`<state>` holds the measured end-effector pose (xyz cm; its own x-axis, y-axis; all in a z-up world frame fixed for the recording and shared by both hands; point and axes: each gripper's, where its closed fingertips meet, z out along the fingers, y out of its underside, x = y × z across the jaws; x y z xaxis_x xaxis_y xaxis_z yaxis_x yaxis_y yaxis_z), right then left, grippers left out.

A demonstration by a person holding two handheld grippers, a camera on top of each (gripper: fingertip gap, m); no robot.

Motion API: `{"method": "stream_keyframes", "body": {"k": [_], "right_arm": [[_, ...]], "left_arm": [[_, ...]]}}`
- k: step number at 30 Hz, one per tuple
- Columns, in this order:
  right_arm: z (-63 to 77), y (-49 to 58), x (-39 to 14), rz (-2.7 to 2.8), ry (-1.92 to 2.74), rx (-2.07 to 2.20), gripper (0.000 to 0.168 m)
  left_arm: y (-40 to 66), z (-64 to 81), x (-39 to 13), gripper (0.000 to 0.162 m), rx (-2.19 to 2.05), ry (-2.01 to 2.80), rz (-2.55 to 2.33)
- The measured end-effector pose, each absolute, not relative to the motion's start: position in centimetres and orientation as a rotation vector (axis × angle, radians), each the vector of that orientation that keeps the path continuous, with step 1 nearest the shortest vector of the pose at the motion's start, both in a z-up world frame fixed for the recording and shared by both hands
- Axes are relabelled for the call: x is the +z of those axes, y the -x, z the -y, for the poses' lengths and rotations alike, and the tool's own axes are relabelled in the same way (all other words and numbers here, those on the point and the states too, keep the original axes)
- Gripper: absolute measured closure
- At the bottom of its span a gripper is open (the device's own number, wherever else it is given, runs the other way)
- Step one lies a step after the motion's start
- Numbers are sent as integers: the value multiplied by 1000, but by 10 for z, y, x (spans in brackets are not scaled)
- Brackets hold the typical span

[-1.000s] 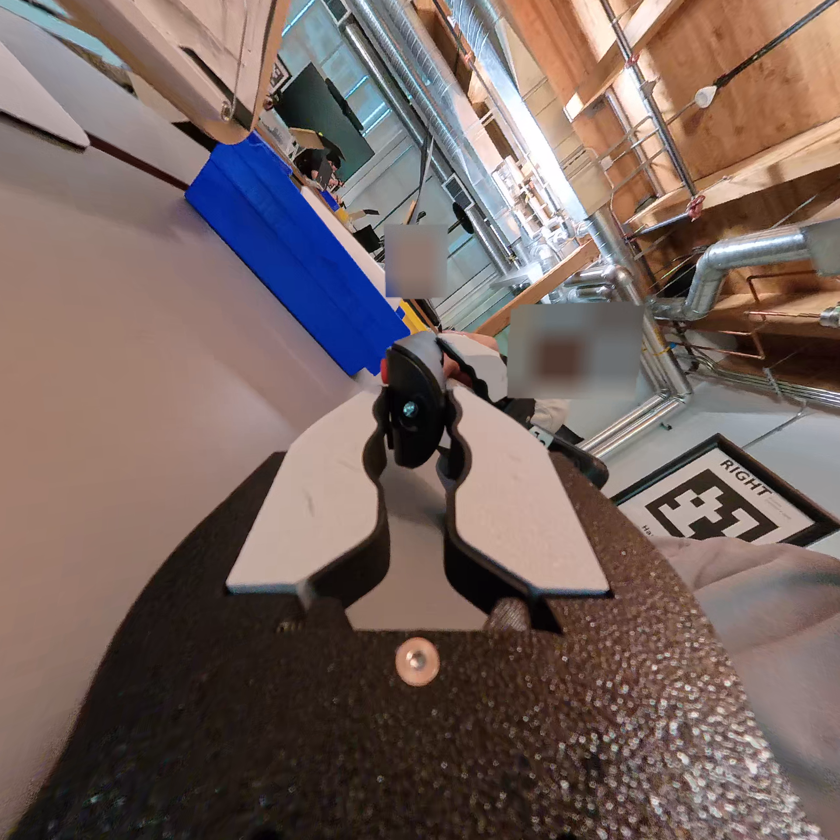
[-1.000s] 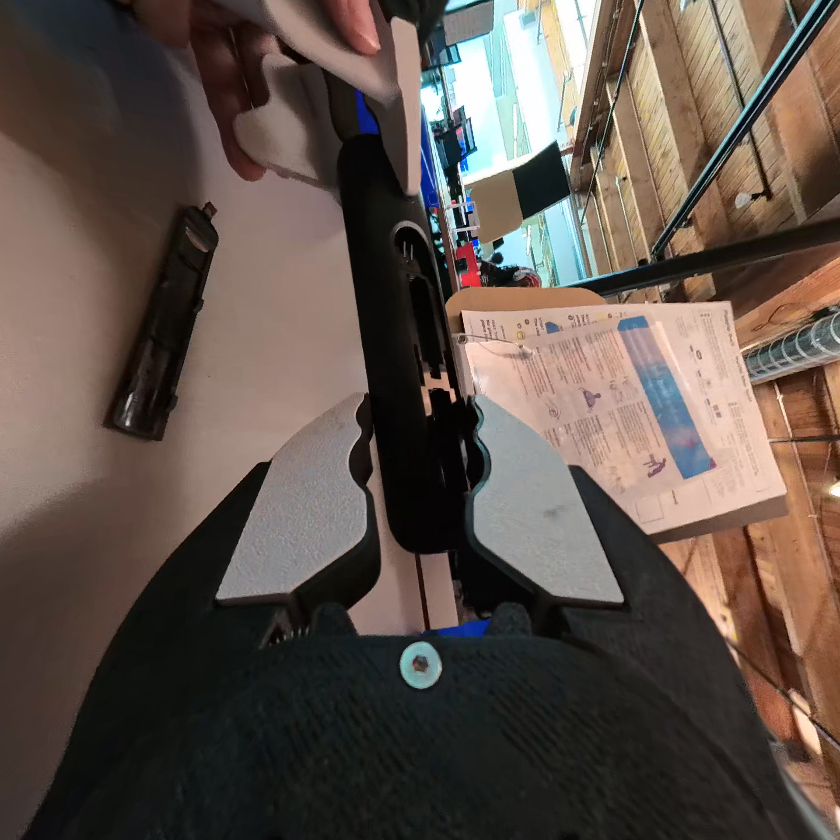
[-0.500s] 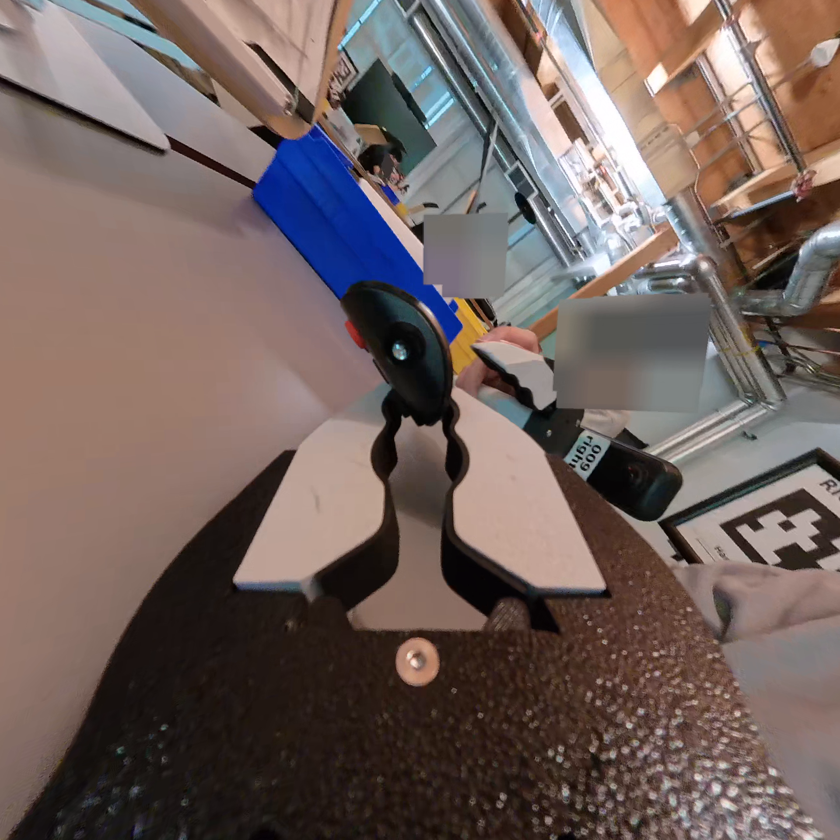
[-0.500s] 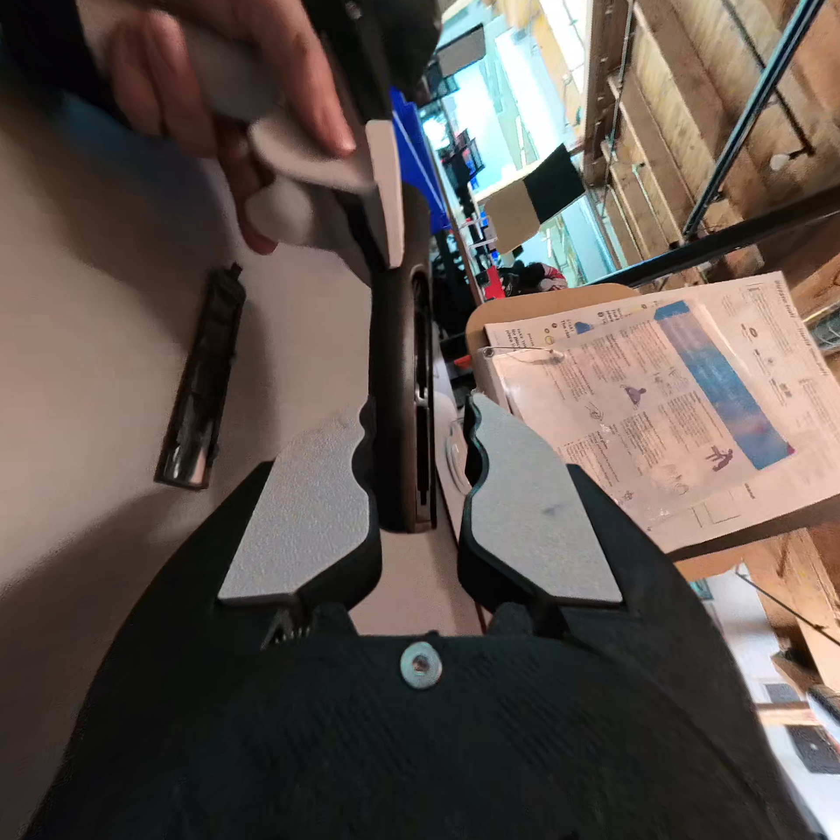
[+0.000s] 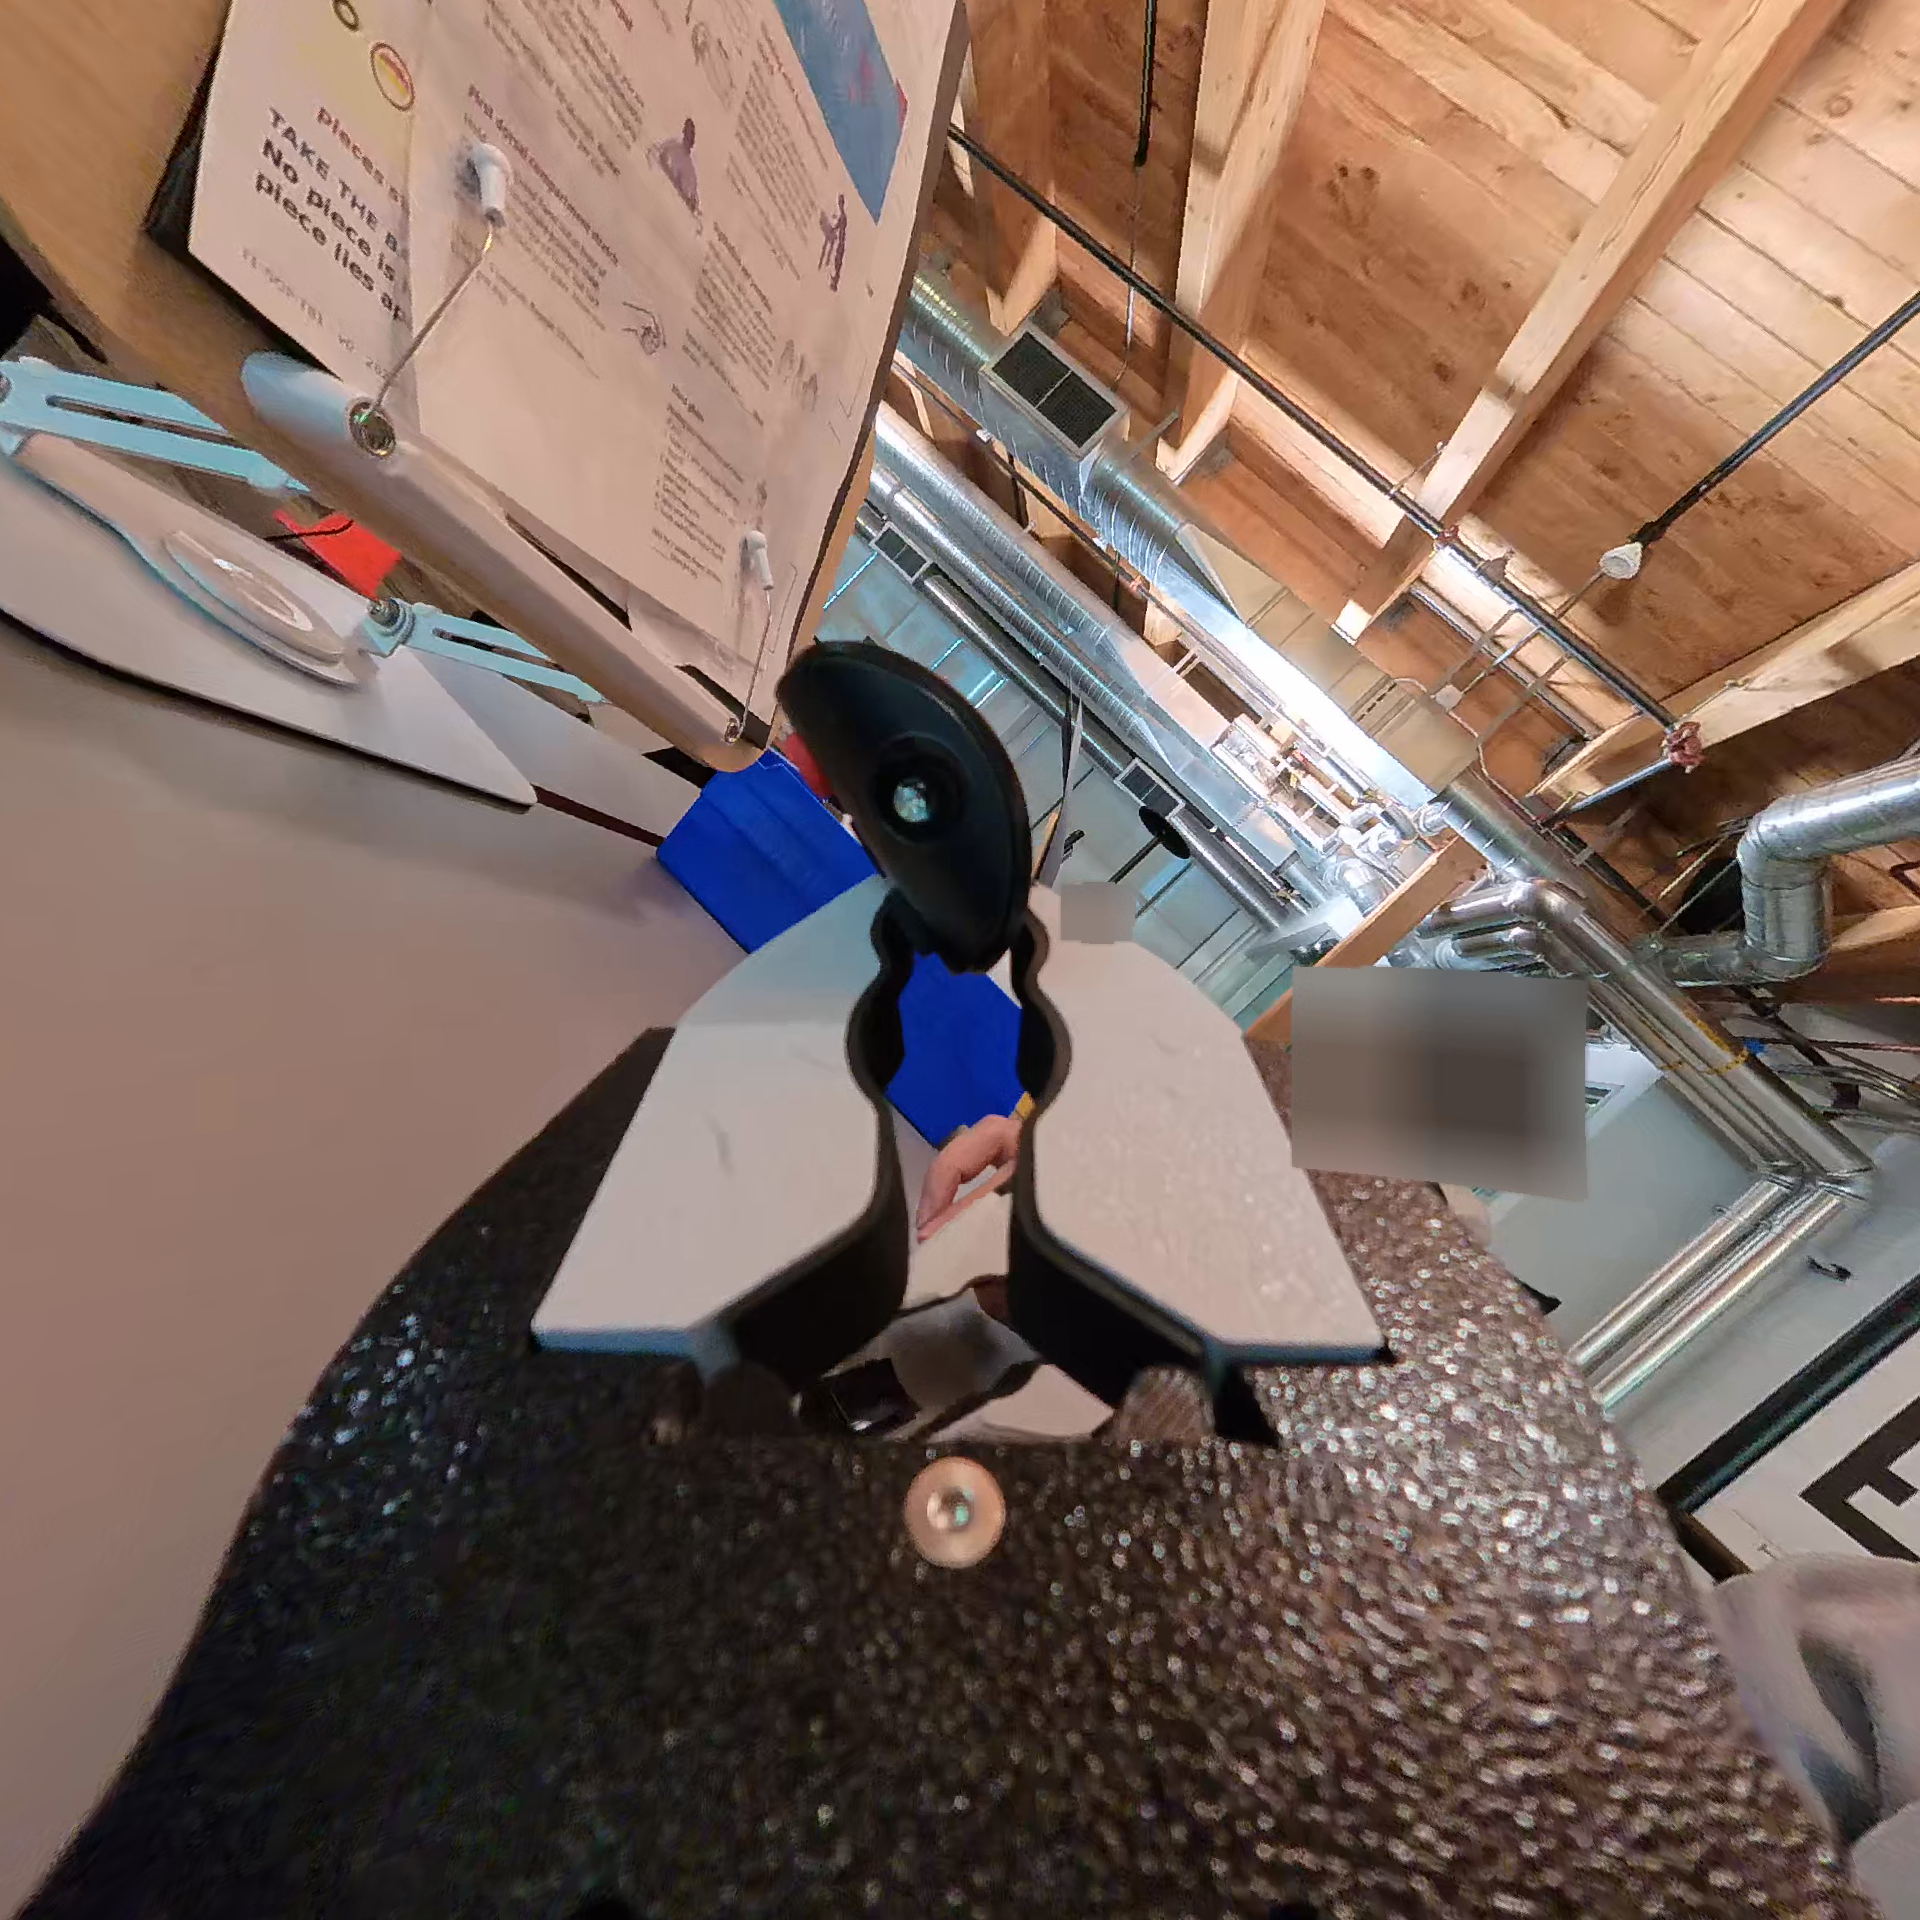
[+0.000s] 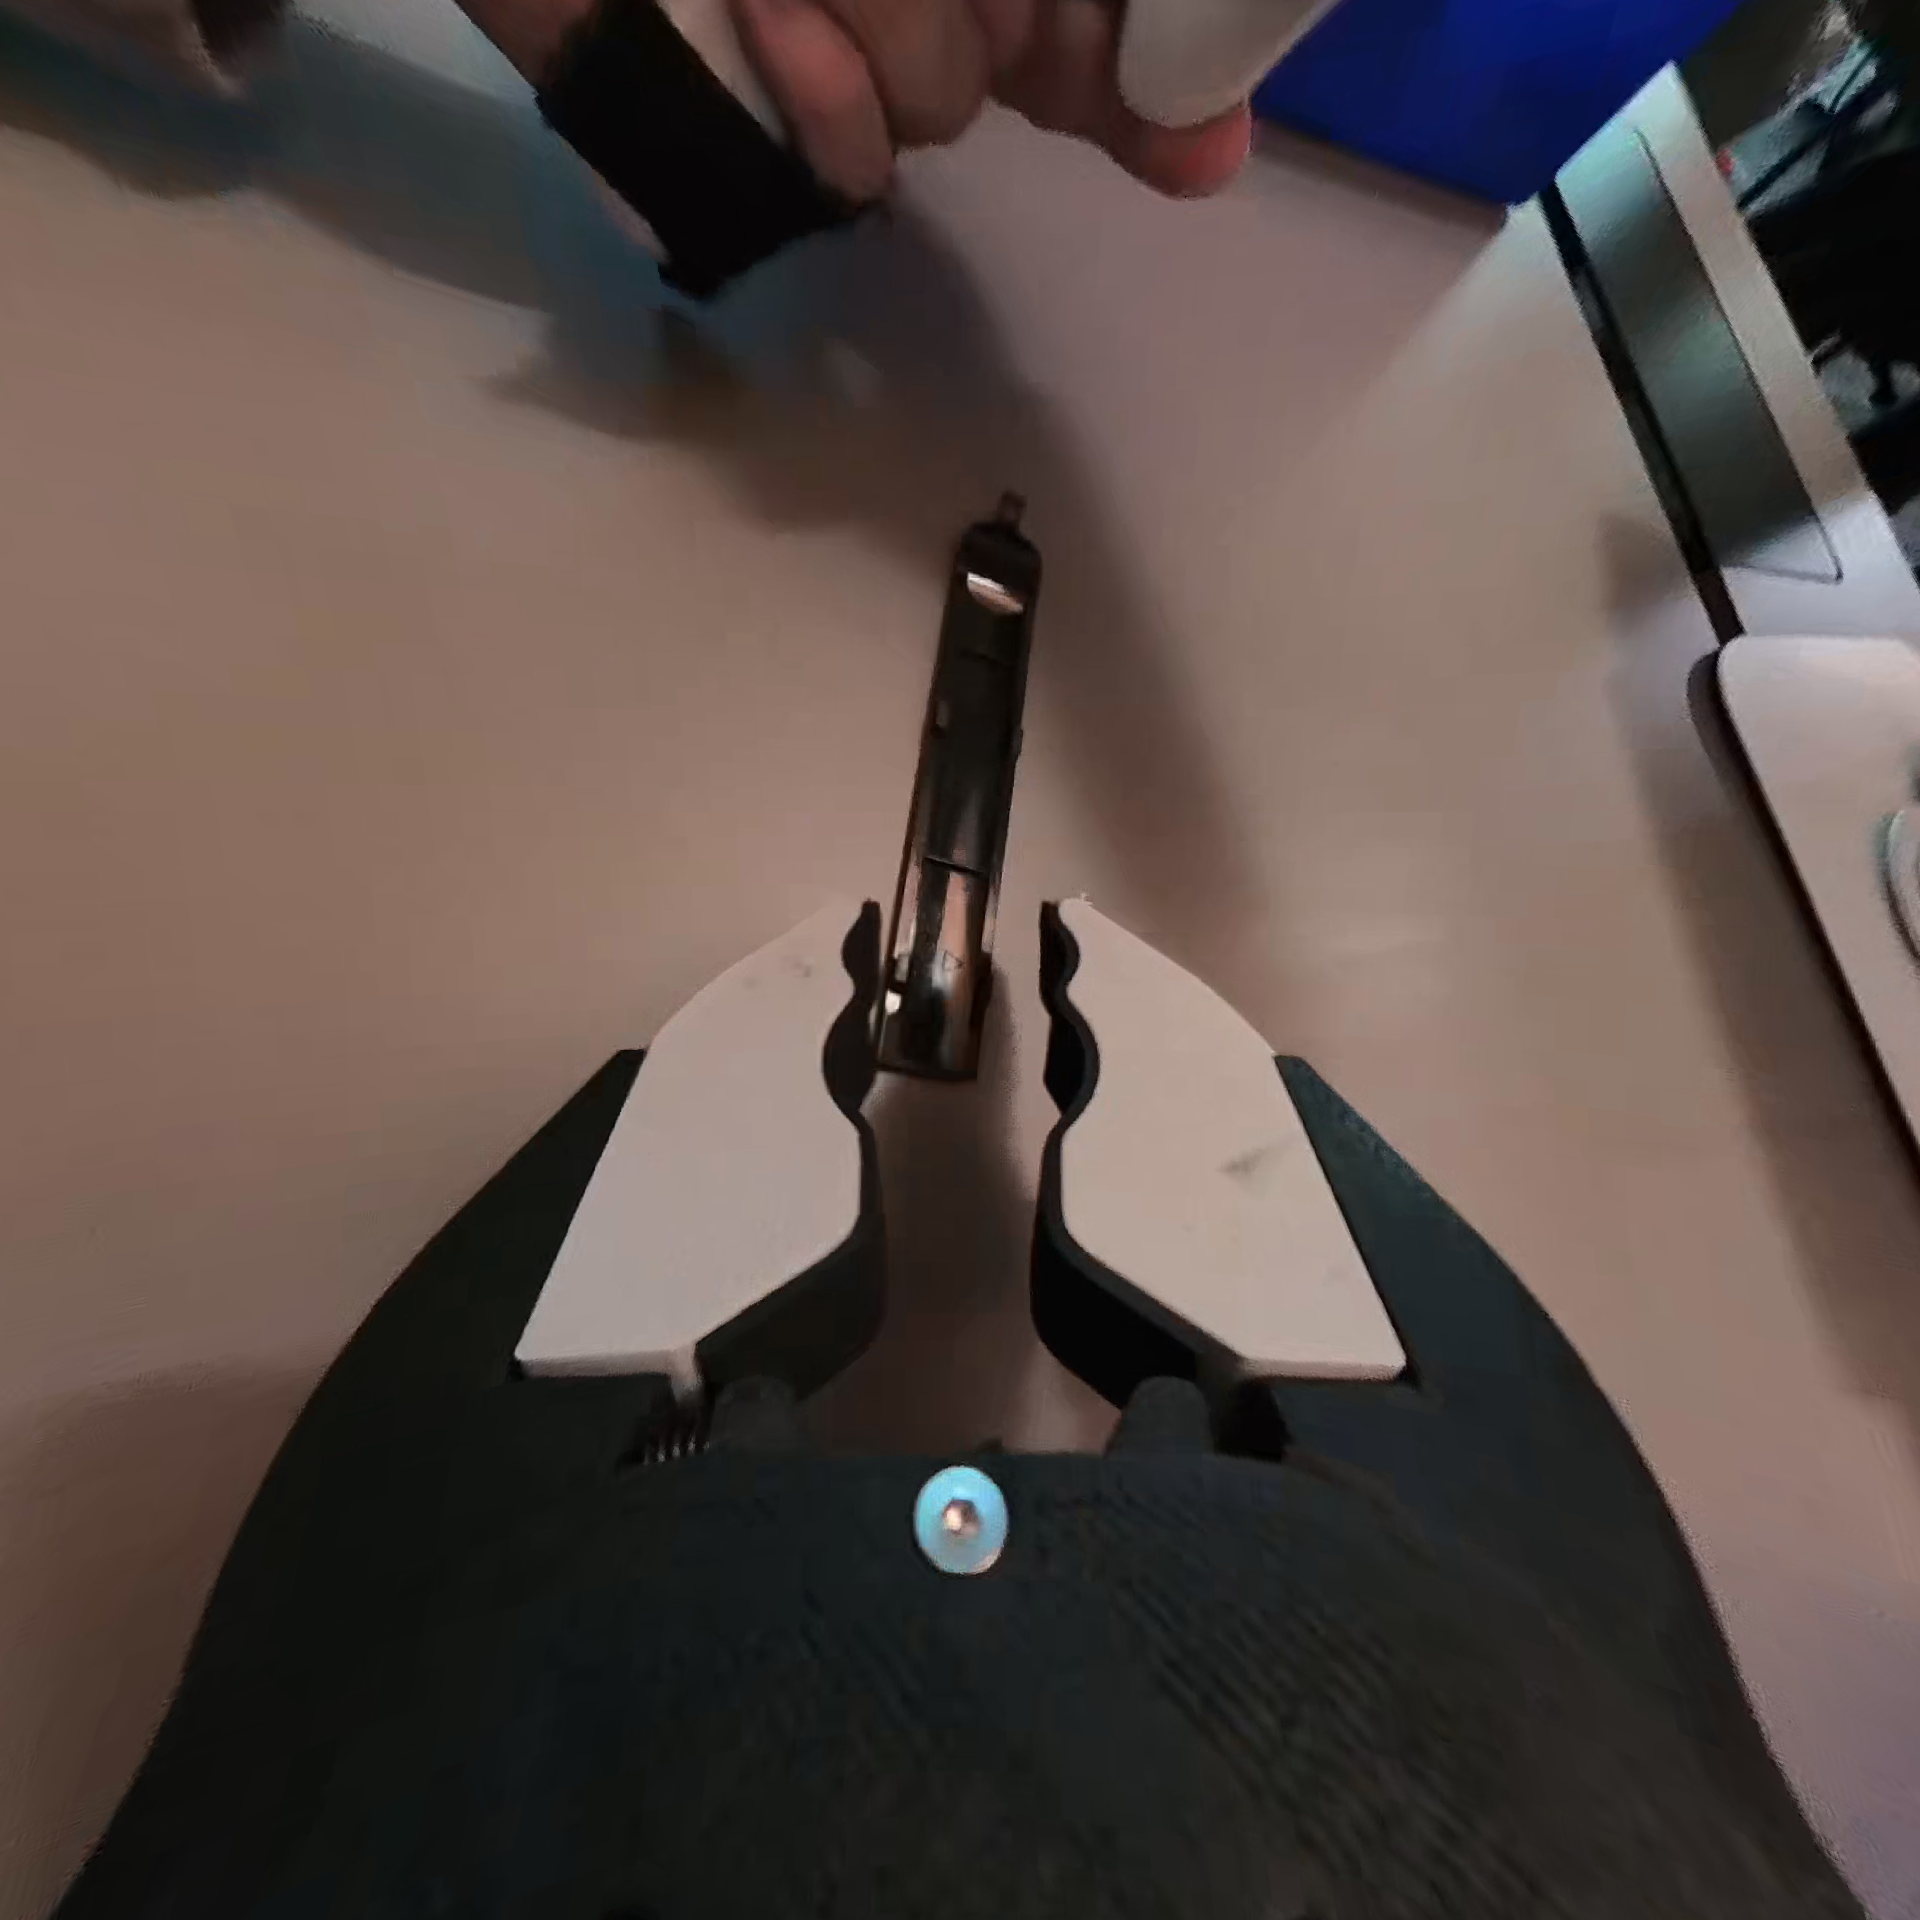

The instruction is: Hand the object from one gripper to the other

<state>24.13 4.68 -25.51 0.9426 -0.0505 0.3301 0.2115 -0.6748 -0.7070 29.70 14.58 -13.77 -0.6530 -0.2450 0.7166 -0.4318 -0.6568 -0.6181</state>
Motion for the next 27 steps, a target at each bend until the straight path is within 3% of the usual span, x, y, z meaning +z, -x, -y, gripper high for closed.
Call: {"method": "stream_keyframes", "body": {"k": [4, 14, 19, 20, 23, 27], "right_arm": [[-38, -237, -265, 72, 2372, -320, 168], [-34, -245, -256, 59, 2381, -420, 168], [-25, -249, -244, -92, 2287, -272, 168], [-23, -249, -251, -97, 2310, -253, 167], [-20, -259, -261, -141, 2349, -317, 140], [-21, -256, -263, -222, 2330, -201, 145]], "left_arm": [[-296, -143, -137, 144, 2463, -1237, 1259], [-293, -140, -134, 144, 2481, -1189, 1283], [-293, -141, -132, 144, 2487, -1183, 1278], [-293, -140, -133, 144, 2485, -1182, 1276], [-292, -138, -133, 144, 2478, -1171, 1281], [-290, -138, -129, 145, 2488, -1145, 1274]]}}
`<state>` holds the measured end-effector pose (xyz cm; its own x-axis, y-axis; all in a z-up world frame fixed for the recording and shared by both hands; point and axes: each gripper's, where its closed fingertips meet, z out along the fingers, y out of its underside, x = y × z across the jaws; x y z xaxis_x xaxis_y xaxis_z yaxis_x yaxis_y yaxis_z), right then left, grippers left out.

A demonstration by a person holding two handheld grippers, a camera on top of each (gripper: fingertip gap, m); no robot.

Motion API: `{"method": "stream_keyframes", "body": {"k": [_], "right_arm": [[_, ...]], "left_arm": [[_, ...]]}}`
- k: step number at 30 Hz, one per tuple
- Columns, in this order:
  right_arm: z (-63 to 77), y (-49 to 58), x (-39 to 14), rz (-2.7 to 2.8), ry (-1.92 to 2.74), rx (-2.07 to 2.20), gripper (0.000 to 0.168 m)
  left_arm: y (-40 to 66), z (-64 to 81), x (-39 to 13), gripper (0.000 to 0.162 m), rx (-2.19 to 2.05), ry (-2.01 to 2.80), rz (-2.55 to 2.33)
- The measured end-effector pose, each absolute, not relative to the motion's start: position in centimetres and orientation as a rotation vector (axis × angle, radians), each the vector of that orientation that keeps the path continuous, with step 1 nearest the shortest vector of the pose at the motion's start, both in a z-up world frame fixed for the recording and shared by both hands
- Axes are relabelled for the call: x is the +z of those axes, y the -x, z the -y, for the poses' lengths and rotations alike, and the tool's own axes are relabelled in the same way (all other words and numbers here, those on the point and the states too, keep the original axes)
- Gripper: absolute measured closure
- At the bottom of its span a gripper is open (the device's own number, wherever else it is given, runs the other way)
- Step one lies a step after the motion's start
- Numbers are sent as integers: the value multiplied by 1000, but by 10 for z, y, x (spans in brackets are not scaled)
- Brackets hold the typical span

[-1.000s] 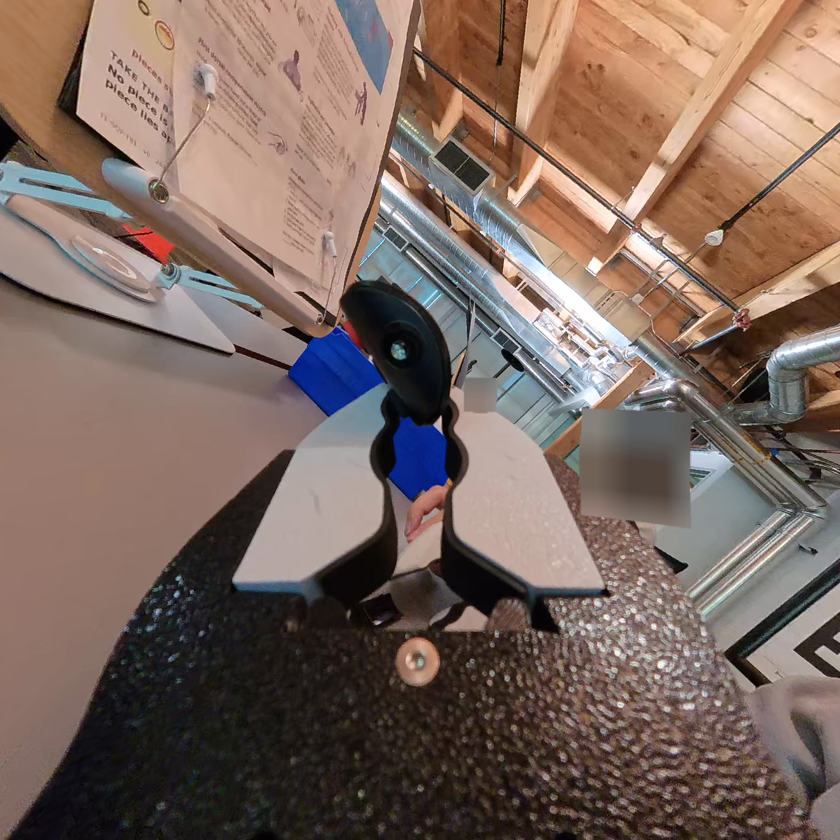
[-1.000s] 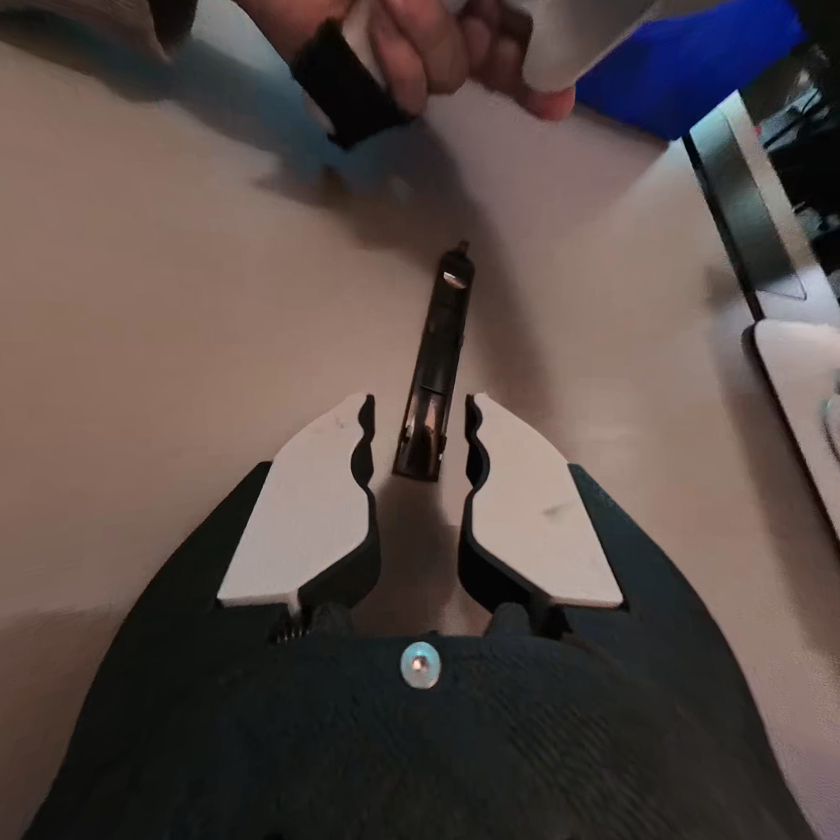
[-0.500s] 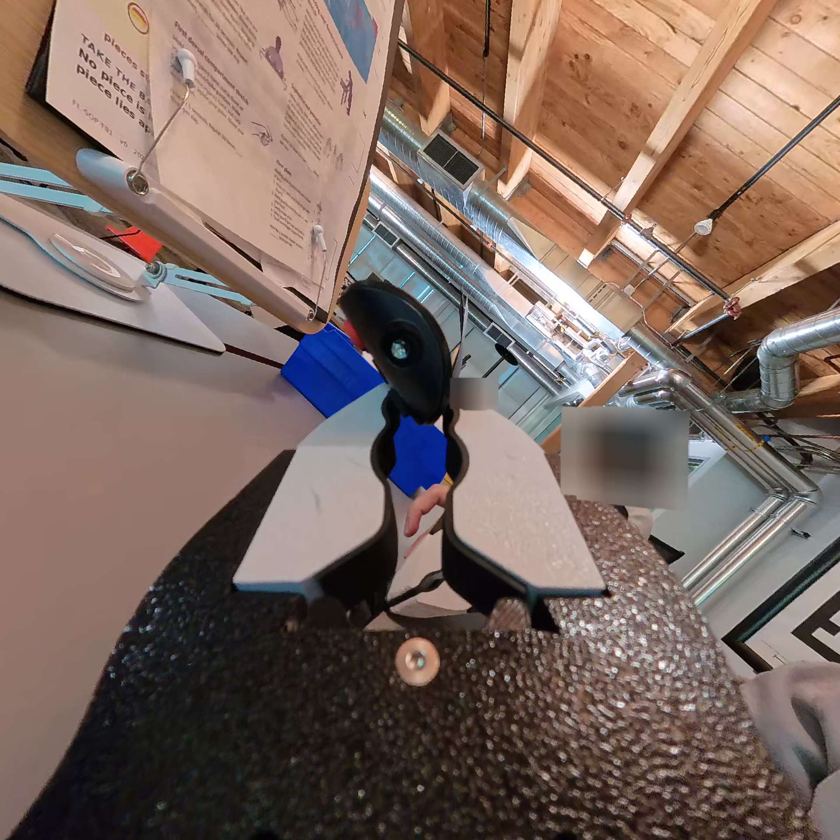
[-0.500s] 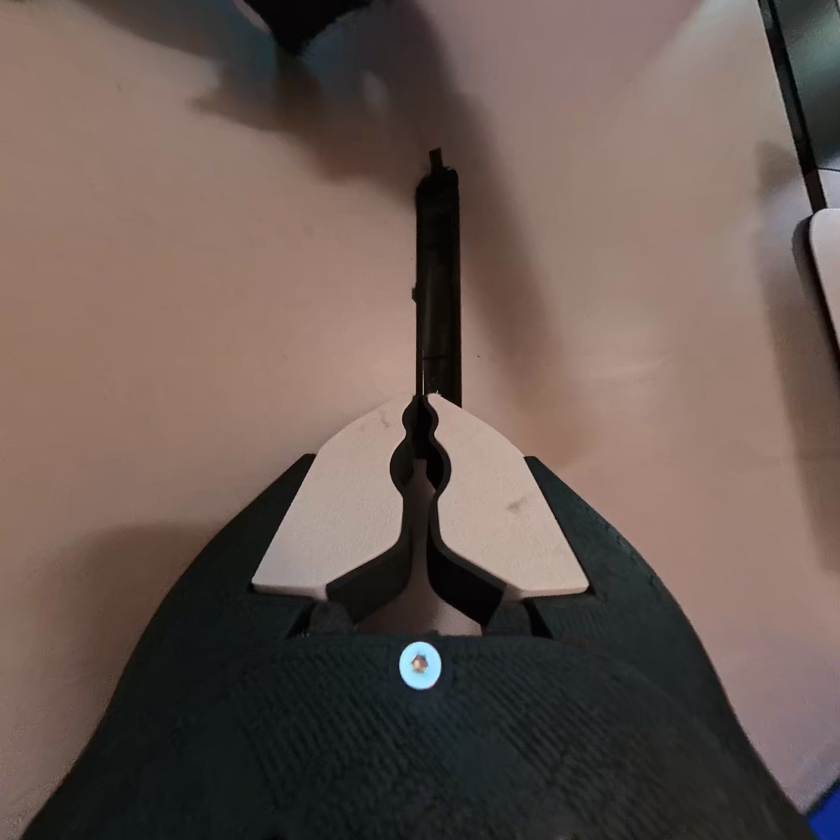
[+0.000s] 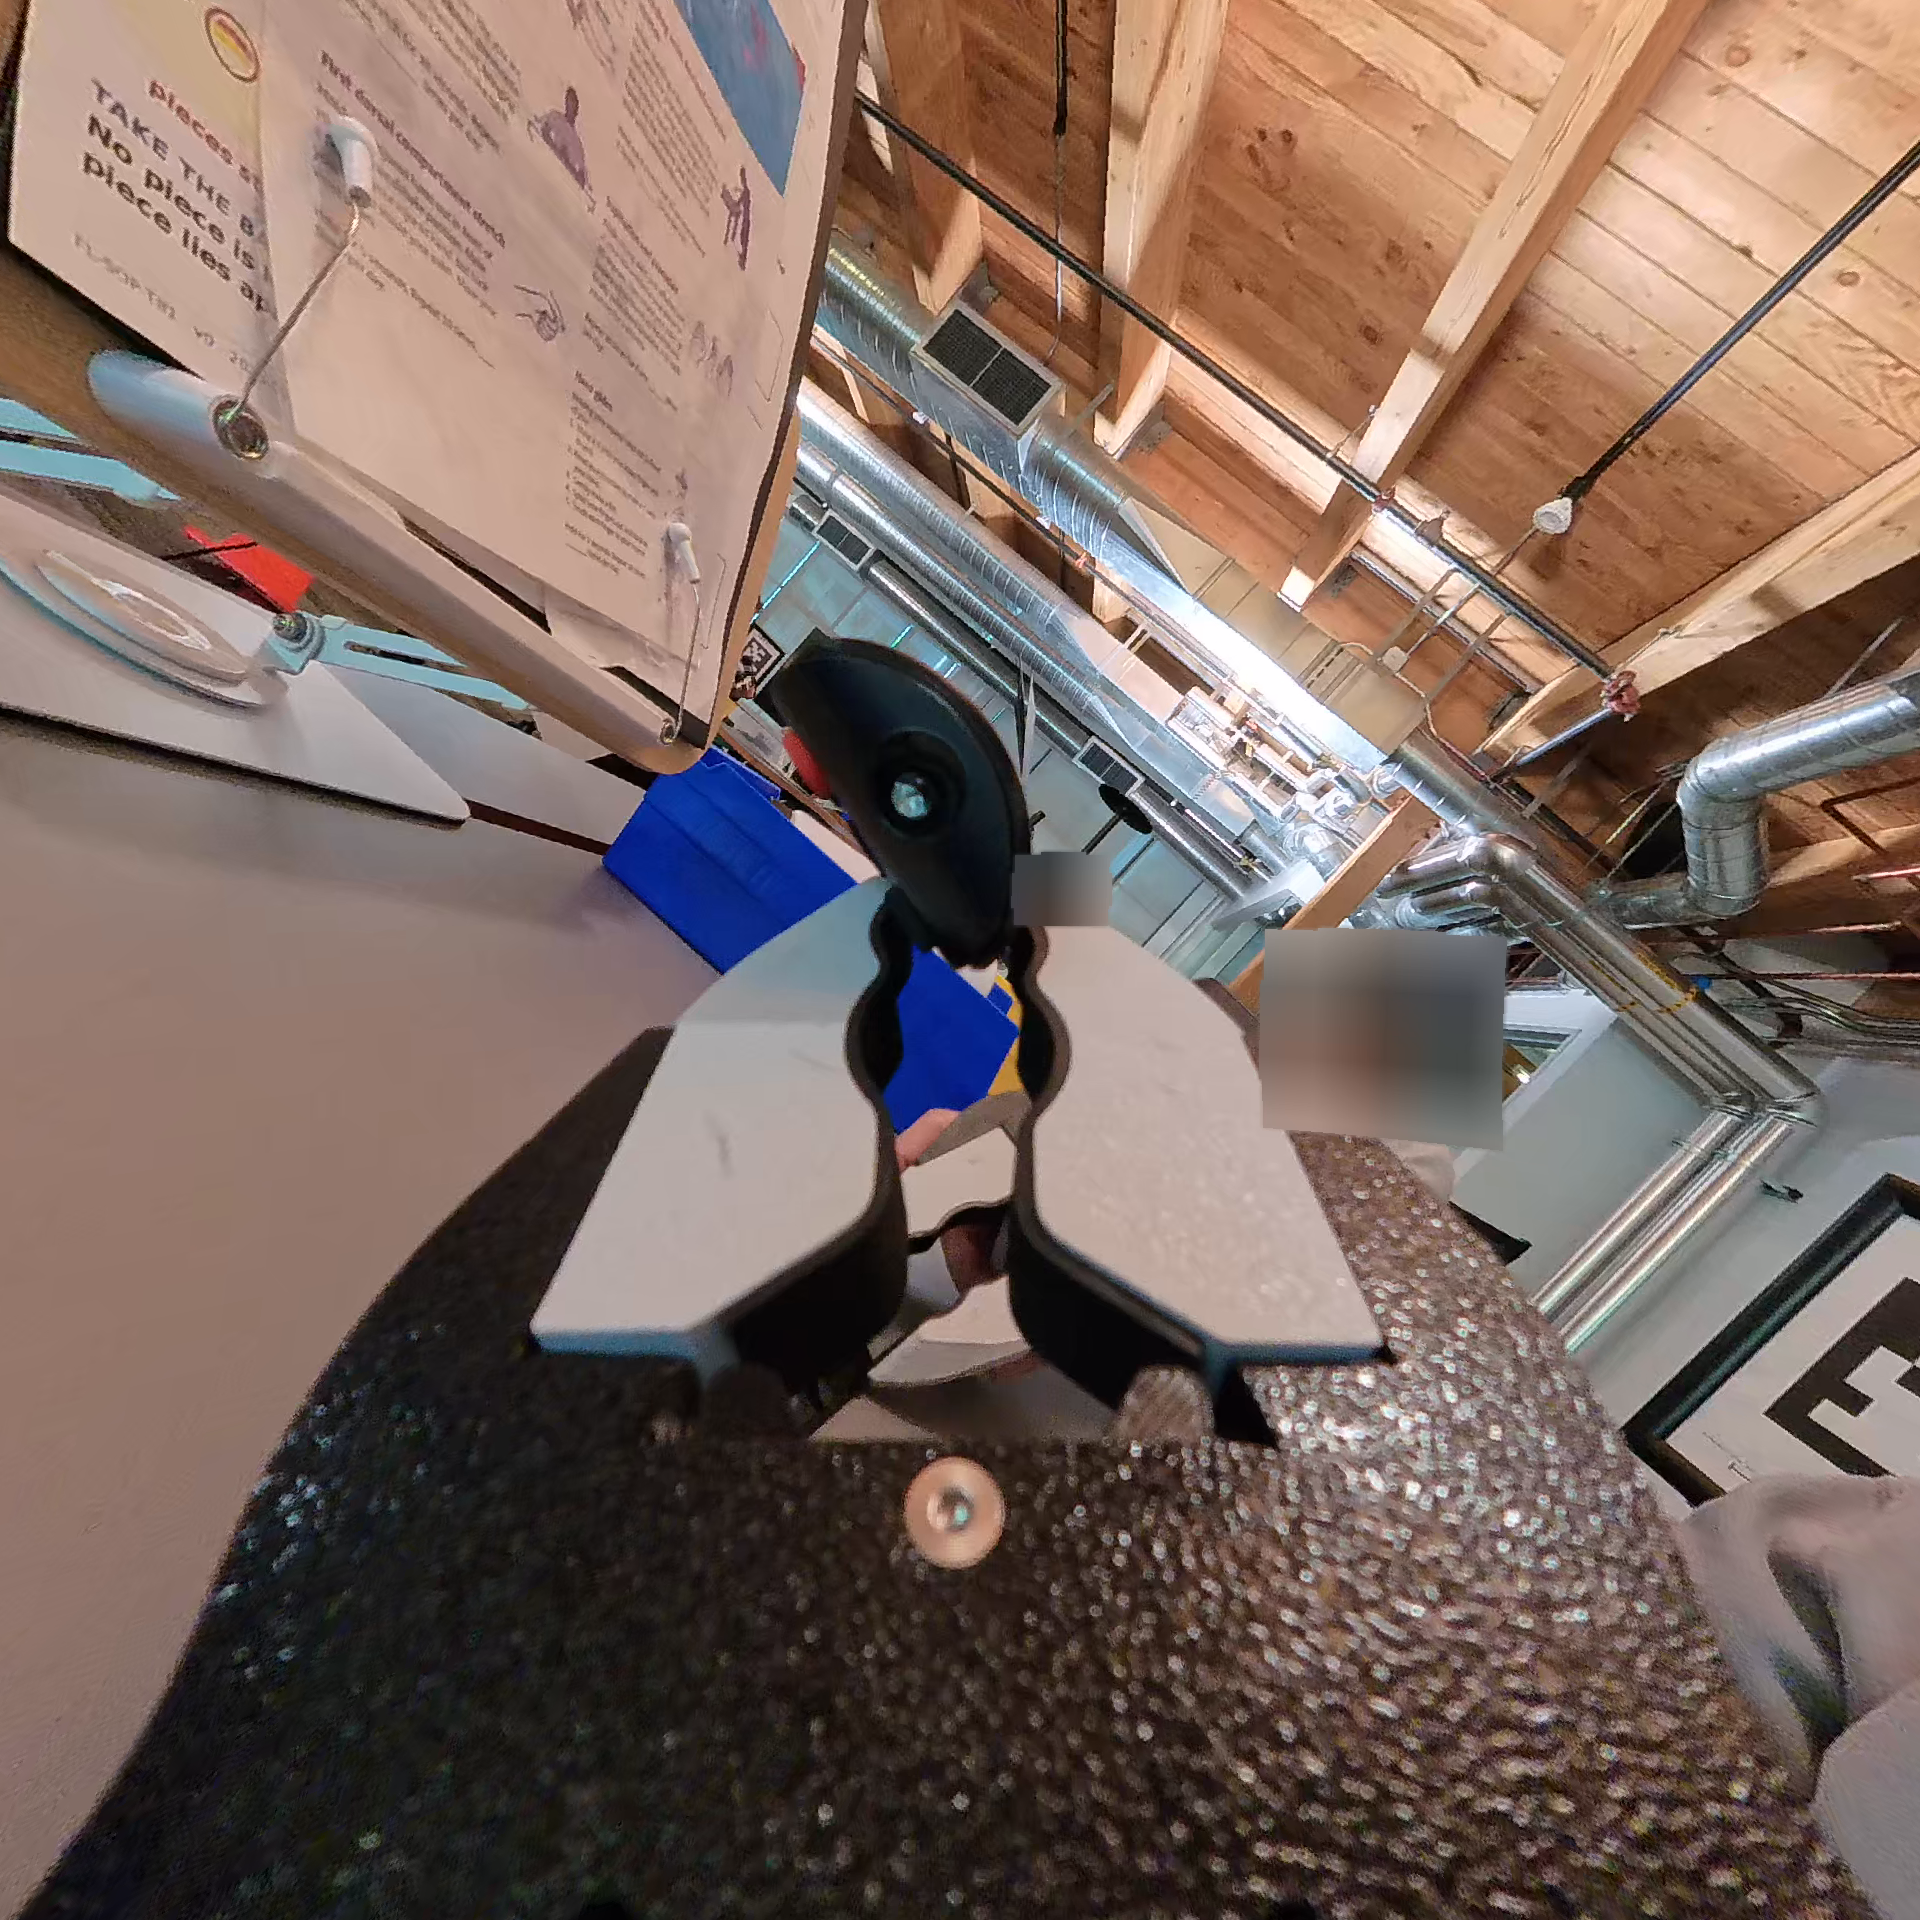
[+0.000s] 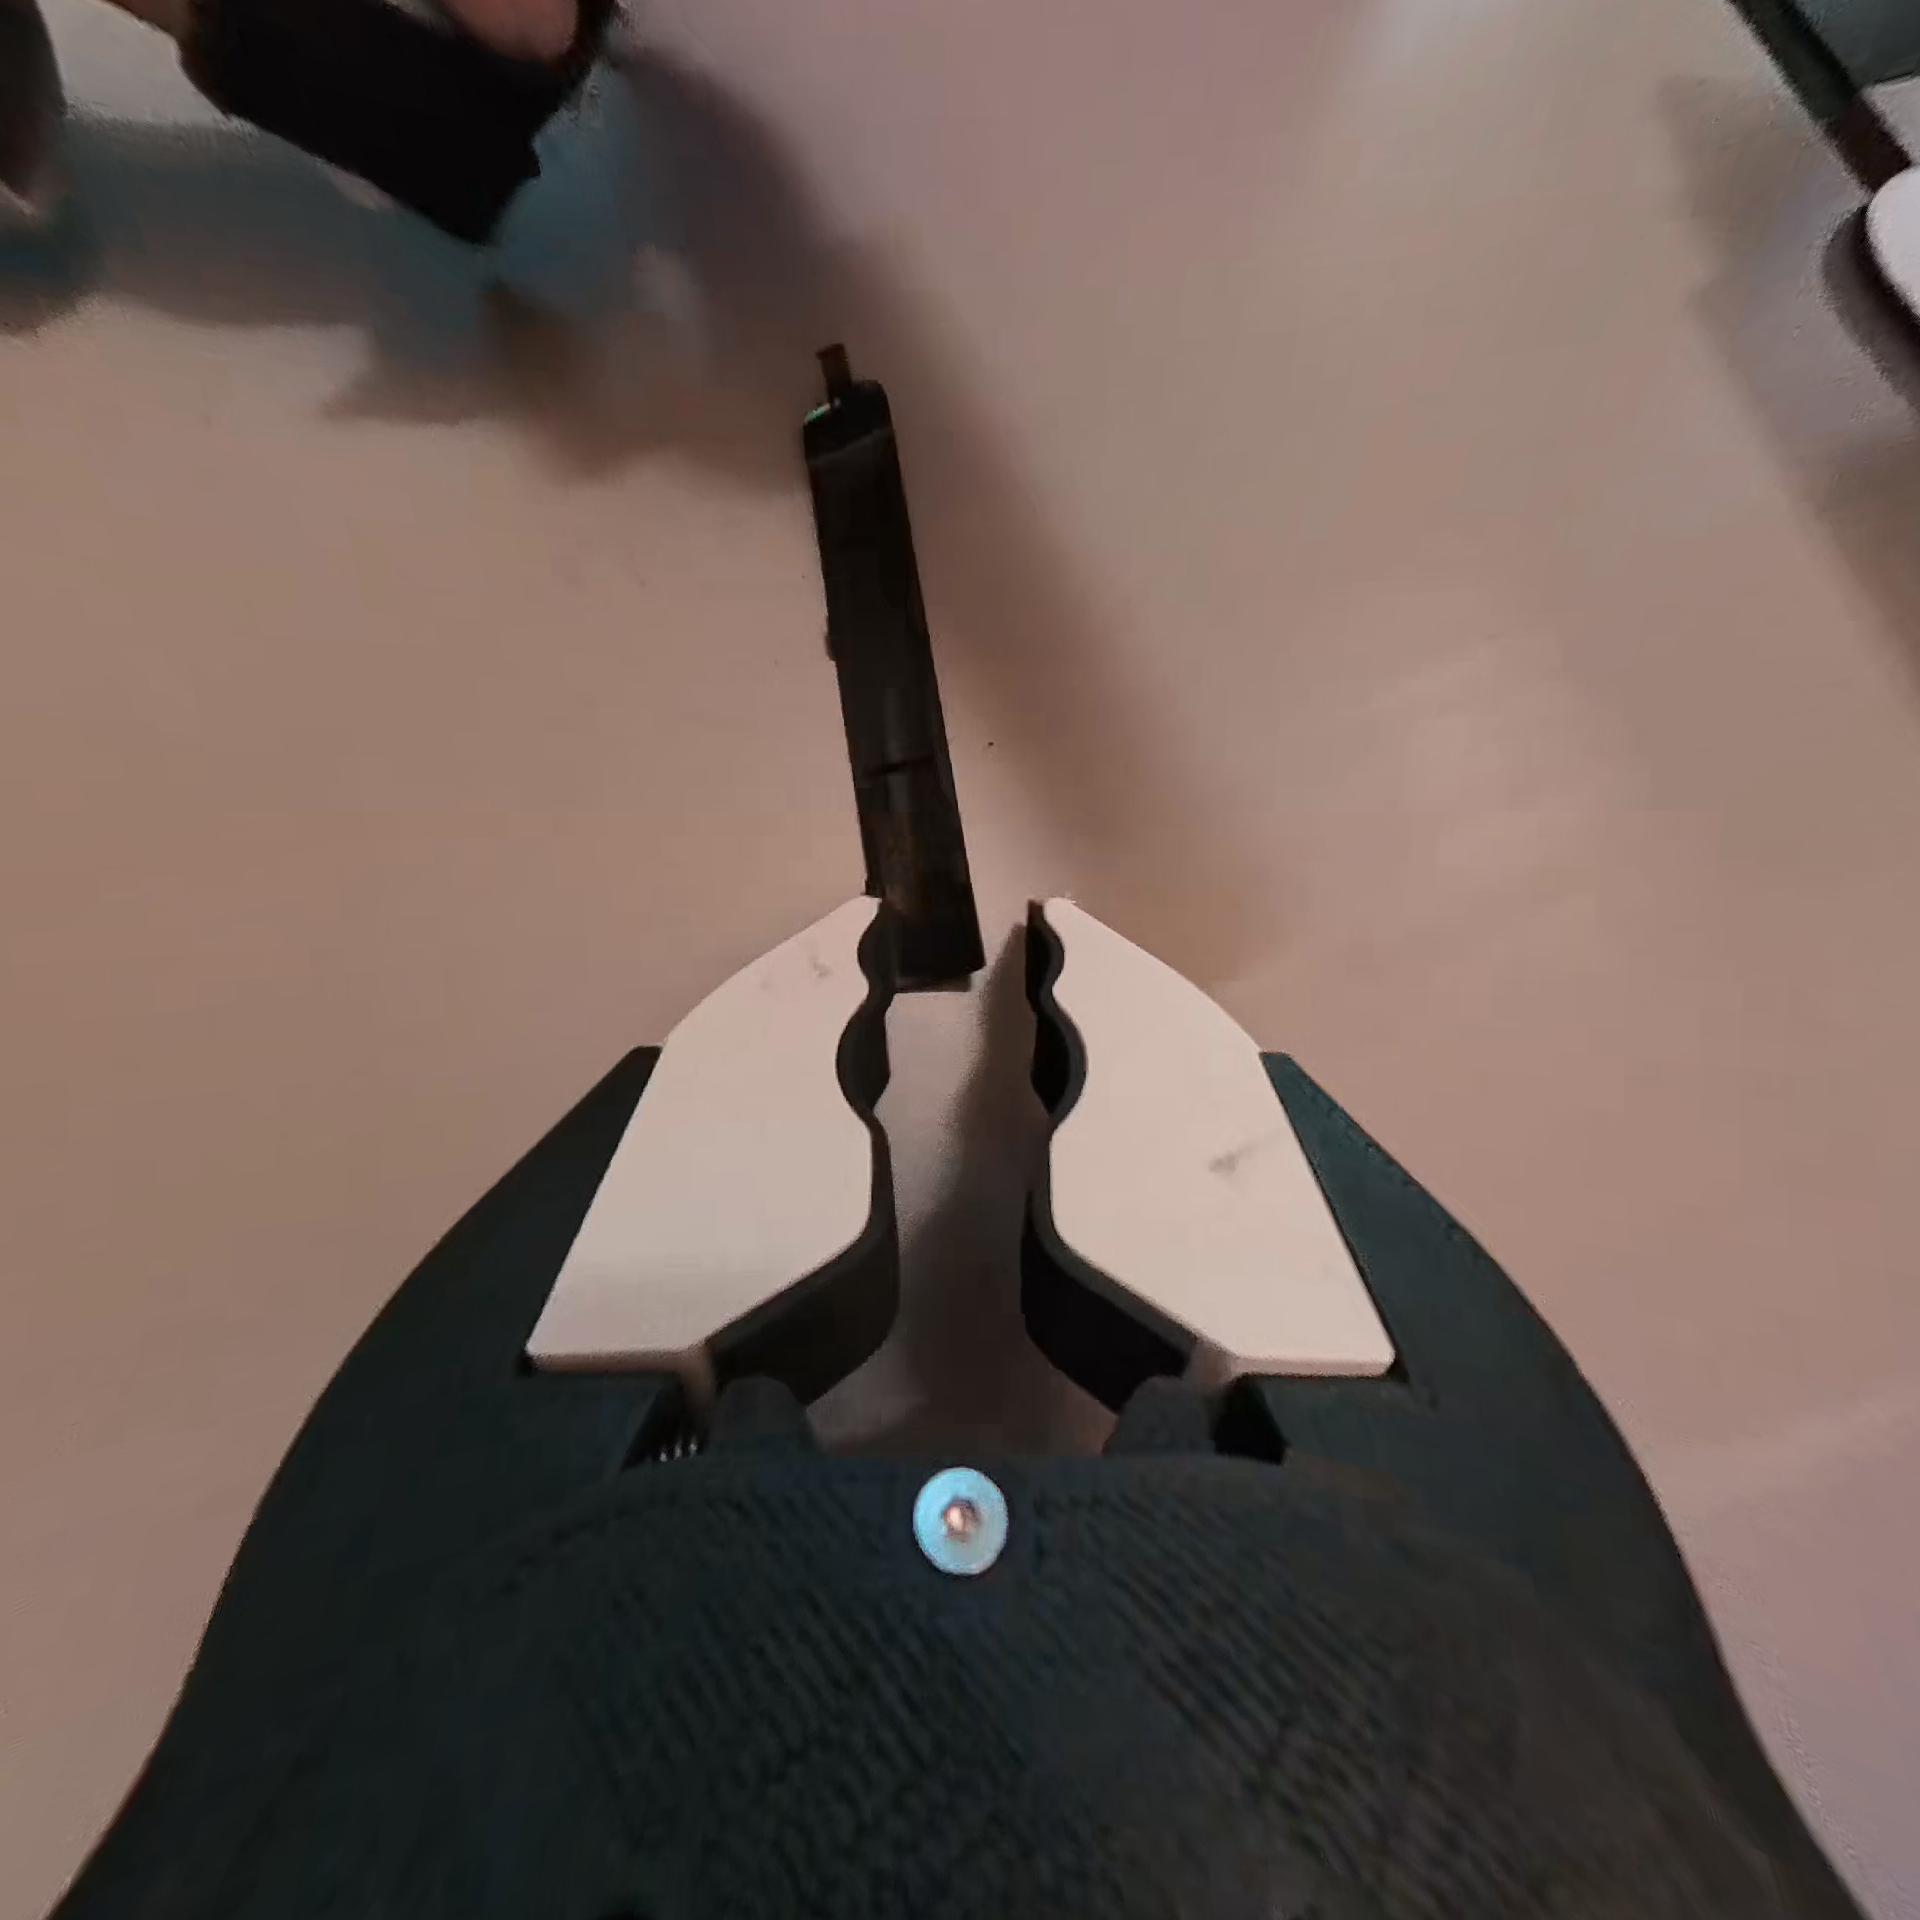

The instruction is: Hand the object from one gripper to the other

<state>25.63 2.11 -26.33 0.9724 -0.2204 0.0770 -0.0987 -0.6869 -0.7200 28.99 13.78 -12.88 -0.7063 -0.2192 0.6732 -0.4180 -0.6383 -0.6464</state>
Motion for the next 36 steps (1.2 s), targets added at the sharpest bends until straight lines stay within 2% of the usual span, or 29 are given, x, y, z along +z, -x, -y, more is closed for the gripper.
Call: {"method": "stream_keyframes", "body": {"k": [8, 12, 15, 17, 22, 24, 25, 27, 30, 31, 33, 34, 36], "right_arm": [[-25, -246, -264, -142, 2331, -126, 160], [-23, -260, -258, 21, 2361, -420, 163], [-11, -304, -232, 141, 2291, -1057, 166], [-11, -303, -228, 483, 2273, -1324, 166], [-32, -279, -244, 793, 2259, -1275, 165], [-33, -269, -251, 784, 2303, -1156, 163], [-33, -264, -252, 750, 2311, -1091, 156], [-31, -256, -248, 607, 2303, -925, 131], [-31, -254, -225, 272, 2177, -672, 110], [-32, -253, -221, 164, 2145, -562, 106], [-33, -256, -222, 18, 2131, -422, 111], [-35, -261, -224, -63, 2127, -402, 107], [-38, -269, -235, -154, 2163, -424, 110]], "left_arm": [[-290, -137, -130, 144, 2481, -1143, 1275], [-291, -141, -129, 145, 2503, -1151, 1263], [-292, -144, -127, 144, 2525, -1160, 1249], [-292, -144, -128, 144, 2525, -1160, 1248], [-291, -142, -128, 145, 2518, -1155, 1260], [-291, -142, -128, 145, 2521, -1156, 1256], [-291, -143, -128, 145, 2521, -1153, 1249], [-291, -144, -127, 144, 2524, -1152, 1238], [-291, -143, -127, 144, 2522, -1150, 1247], [-291, -142, -127, 144, 2521, -1147, 1254], [-290, -141, -128, 144, 2518, -1144, 1273], [-290, -140, -129, 144, 2517, -1145, 1284], [-290, -139, -130, 144, 2519, -1149, 1308]]}}
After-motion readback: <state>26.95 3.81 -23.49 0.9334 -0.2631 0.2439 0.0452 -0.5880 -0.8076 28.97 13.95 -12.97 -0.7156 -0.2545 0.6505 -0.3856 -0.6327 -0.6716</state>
